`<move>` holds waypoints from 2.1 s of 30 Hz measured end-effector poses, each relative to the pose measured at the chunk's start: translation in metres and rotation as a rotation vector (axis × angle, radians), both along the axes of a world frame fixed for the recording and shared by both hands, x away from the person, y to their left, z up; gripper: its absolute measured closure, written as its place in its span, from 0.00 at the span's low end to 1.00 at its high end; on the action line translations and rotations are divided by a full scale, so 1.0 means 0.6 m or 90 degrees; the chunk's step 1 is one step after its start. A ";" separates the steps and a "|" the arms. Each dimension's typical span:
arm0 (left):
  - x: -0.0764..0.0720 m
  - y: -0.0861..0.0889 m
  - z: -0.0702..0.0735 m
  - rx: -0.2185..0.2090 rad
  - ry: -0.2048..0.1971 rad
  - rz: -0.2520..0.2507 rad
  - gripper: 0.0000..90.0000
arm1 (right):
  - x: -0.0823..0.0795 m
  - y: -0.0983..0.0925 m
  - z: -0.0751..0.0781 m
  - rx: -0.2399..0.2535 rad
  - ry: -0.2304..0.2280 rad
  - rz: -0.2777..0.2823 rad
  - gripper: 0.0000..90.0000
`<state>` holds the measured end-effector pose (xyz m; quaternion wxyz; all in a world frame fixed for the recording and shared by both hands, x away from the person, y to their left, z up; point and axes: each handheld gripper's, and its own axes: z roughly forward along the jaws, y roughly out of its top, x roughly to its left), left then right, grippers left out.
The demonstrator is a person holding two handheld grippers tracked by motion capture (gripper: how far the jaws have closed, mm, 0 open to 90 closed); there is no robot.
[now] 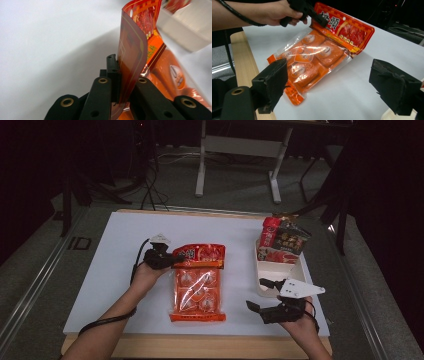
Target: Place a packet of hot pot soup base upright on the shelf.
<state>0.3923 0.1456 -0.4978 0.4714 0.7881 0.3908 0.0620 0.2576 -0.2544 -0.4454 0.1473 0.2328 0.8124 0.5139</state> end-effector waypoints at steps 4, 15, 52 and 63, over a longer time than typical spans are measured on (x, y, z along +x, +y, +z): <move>-0.016 -0.003 0.023 -0.008 -0.027 -0.011 0.99 | 0.000 0.000 0.006 0.004 -0.004 -0.002 0.17; -0.054 -0.004 0.067 -0.043 -0.063 -0.051 0.99 | 0.002 0.002 0.016 0.019 -0.011 -0.009 0.18; -0.148 -0.007 0.113 -0.107 -0.139 -0.145 0.99 | 0.111 0.108 0.033 0.038 0.015 0.046 0.28; -0.161 -0.012 0.119 -0.106 -0.148 -0.154 0.99 | 0.113 0.136 0.004 0.016 0.043 0.117 0.70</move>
